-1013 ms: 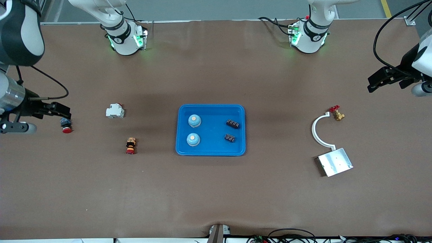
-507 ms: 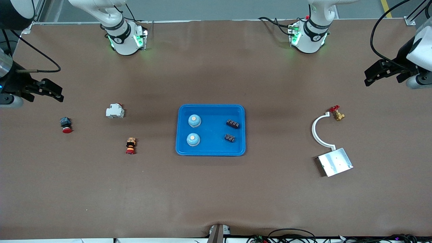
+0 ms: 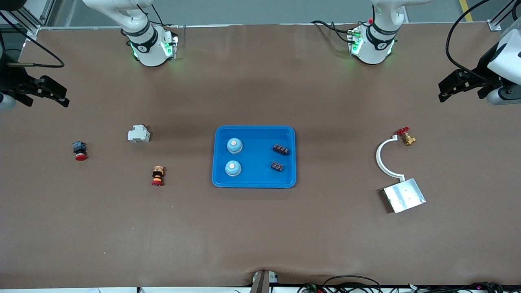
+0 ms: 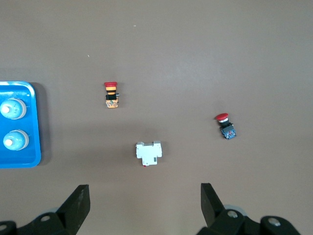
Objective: Place electrolytic capacitor and blue bell in tray
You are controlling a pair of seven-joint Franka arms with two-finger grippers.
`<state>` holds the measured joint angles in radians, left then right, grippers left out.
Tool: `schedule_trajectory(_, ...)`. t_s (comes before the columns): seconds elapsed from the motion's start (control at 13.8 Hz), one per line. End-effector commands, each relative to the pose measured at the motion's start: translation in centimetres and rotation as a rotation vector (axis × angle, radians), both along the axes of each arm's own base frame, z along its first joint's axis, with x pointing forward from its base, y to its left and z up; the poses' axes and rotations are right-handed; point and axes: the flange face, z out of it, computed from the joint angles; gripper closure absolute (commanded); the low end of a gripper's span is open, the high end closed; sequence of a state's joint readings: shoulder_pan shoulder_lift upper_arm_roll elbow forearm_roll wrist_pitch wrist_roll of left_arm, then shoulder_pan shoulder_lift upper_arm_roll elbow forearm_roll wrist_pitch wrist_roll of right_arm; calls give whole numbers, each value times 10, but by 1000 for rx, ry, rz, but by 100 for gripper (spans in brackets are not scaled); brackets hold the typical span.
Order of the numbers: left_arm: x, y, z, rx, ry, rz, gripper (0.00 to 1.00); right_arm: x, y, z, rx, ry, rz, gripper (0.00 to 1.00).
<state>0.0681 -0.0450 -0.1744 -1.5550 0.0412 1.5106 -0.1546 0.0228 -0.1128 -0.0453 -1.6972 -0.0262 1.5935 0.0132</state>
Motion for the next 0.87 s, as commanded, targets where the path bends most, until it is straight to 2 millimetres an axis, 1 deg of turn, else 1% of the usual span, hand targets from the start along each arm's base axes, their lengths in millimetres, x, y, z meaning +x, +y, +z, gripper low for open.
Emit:
schedule_trajectory(0.0, -6, -1, 15, -19, -23, -7, 0, -15, -20, 9, 48, -5, -50, 0)
schedule_trajectory(0.29, -7, 2, 17, -19, -17, 0, 0, -18, -25, 14, 53, -1, -51, 0)
schedule_trajectory(0.51, -7, 6, 14, -16, 0, 8, 0, -20, -24, 18, 53, -9, -47, 0)
schedule_trajectory(0.65, -5, 9, 13, -14, 1, 11, 0, -20, -24, 18, 53, -9, -47, 0)
schedule_trajectory(0.8, -6, 6, 13, -14, 1, 7, 0, -19, -24, 16, 53, -7, -48, 0)
